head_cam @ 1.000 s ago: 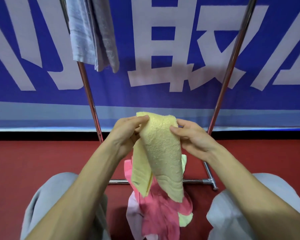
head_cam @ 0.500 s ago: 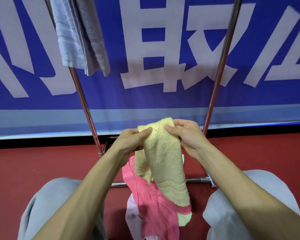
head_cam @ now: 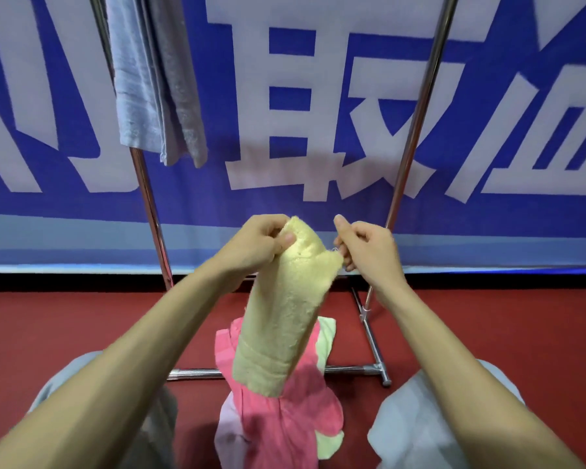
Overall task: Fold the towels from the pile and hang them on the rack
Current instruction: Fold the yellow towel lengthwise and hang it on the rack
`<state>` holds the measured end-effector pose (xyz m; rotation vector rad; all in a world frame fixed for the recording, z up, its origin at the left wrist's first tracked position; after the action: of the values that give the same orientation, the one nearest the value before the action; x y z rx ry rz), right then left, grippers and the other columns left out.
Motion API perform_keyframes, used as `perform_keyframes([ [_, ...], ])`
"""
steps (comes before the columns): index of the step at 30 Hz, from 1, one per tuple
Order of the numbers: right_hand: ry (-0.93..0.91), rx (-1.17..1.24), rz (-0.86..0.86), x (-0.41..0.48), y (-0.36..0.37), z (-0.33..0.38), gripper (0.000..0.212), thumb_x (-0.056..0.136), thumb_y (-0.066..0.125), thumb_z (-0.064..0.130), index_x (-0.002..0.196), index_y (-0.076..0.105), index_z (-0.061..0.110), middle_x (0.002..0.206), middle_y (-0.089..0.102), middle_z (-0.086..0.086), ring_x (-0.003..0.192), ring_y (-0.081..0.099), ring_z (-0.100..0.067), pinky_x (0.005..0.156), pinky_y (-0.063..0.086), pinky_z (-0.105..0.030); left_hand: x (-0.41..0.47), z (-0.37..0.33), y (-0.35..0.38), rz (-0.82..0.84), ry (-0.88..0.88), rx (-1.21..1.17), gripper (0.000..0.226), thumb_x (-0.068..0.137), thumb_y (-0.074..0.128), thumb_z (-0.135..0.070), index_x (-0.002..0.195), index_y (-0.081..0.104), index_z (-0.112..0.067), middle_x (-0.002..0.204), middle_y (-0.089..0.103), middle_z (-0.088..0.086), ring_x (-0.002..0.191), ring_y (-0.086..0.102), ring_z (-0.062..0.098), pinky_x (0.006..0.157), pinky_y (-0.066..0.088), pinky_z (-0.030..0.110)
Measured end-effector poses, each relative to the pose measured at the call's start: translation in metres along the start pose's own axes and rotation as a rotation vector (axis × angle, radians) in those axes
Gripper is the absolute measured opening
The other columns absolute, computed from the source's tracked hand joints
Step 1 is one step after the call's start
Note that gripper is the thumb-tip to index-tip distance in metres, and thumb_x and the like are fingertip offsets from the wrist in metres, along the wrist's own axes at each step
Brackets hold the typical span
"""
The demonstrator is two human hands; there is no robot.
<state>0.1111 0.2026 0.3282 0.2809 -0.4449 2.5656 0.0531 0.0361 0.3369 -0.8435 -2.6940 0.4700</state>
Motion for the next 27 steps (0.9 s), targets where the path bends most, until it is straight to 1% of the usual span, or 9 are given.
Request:
perform_keyframes([
  [3,0.036,0.288,0.14,0.011,0.011,0.024,0.024,0.096,0.054,0.025,0.102,0.062,0.003,0.081,0.066,-0.003,0.07,0.062,-0.012,0.063,0.054,-0.023,0.004,-0.038,-0.008,0.091,0.093,0.12,0.019,0.094,0.051,-0.007,0.076,0.056,-0.003,0.067,0.044,-0.001,0.065,0.039,0.009,0.06,0.032,0.023],
  [5,0.071,0.377,0.353,0.01,0.031,0.042,0.025,0.098,0.05,0.021,0.116,0.058,0.005,0.08,0.068,0.005,0.068,0.062,-0.005,0.062,0.05,-0.018,0.005,-0.06,-0.022,0.075,0.118,0.16,0.018,0.096,0.049,-0.005,0.081,0.061,-0.002,0.068,0.048,-0.005,0.064,0.043,0.005,0.061,0.037,0.018],
  [10,0.049,0.294,0.684,-0.003,0.053,0.082,0.024,0.096,0.044,0.007,0.091,0.067,0.012,0.045,0.047,0.014,0.041,0.039,-0.001,0.045,0.033,-0.014,0.002,-0.098,-0.058,0.03,0.128,0.134,0.021,0.097,0.048,-0.006,0.093,0.069,-0.008,0.08,0.062,0.0,0.078,0.055,0.011,0.072,0.046,0.025],
  [12,0.034,0.296,0.728,-0.003,0.05,0.099,0.022,0.096,0.043,0.005,0.105,0.064,0.005,0.045,0.05,0.013,0.039,0.04,0.0,0.047,0.035,-0.015,0.002,-0.108,-0.07,0.022,0.123,0.113,0.02,0.097,0.049,-0.006,0.099,0.067,-0.001,0.082,0.059,0.009,0.078,0.051,0.019,0.072,0.043,0.032],
  [14,0.017,0.325,0.756,0.001,0.045,0.114,0.026,0.094,0.05,0.007,0.116,0.059,-0.002,0.063,0.065,0.006,0.053,0.055,-0.003,0.058,0.045,-0.018,0.0,-0.118,-0.078,0.02,0.116,0.101,0.019,0.096,0.049,-0.005,0.099,0.068,0.0,0.078,0.059,0.008,0.074,0.051,0.019,0.068,0.043,0.029],
  [17,-0.009,0.372,0.761,0.003,0.037,0.137,0.028,0.086,0.057,0.014,0.11,0.06,-0.001,0.087,0.066,-0.008,0.077,0.061,-0.016,0.071,0.049,-0.025,-0.002,-0.133,-0.086,0.016,0.111,0.072,0.021,0.096,0.048,-0.003,0.102,0.067,0.0,0.075,0.062,0.003,0.07,0.056,0.012,0.064,0.048,0.022],
  [21,-0.004,0.557,0.71,0.008,0.022,0.17,0.018,0.098,0.041,0.004,0.11,0.053,-0.002,0.053,0.06,0.008,0.041,0.053,-0.001,0.045,0.043,-0.011,-0.003,-0.151,-0.091,0.009,0.116,-0.001,0.019,0.097,0.045,-0.001,0.098,0.063,0.003,0.06,0.061,-0.001,0.053,0.056,0.007,0.048,0.045,0.016],
  [24,-0.031,0.613,0.697,0.018,0.019,0.19,0.034,0.098,0.045,0.013,0.127,0.051,-0.005,0.054,0.056,0.01,0.04,0.046,-0.001,0.055,0.039,-0.015,0.0,-0.159,-0.096,0.037,0.118,-0.062,0.016,0.095,0.048,-0.003,0.096,0.063,0.0,0.073,0.067,0.007,0.071,0.064,0.019,0.069,0.054,0.03],
  [27,-0.045,0.624,0.673,0.031,0.02,0.21,0.029,0.098,0.046,0.014,0.122,0.058,0.002,0.066,0.064,0.004,0.053,0.057,-0.004,0.064,0.047,-0.023,0.005,-0.171,-0.102,0.052,0.122,-0.129,0.016,0.096,0.047,-0.004,0.101,0.062,0.001,0.07,0.069,0.005,0.064,0.067,0.017,0.061,0.054,0.026],
])
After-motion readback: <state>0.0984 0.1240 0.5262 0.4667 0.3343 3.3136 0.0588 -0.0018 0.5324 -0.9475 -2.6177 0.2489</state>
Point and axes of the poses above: each hand's wrist, its own x-axis towards the middle knuckle, its own y-axis out of the palm, z = x × y, the point moved 9 cm from there along x, towards the middle knuckle
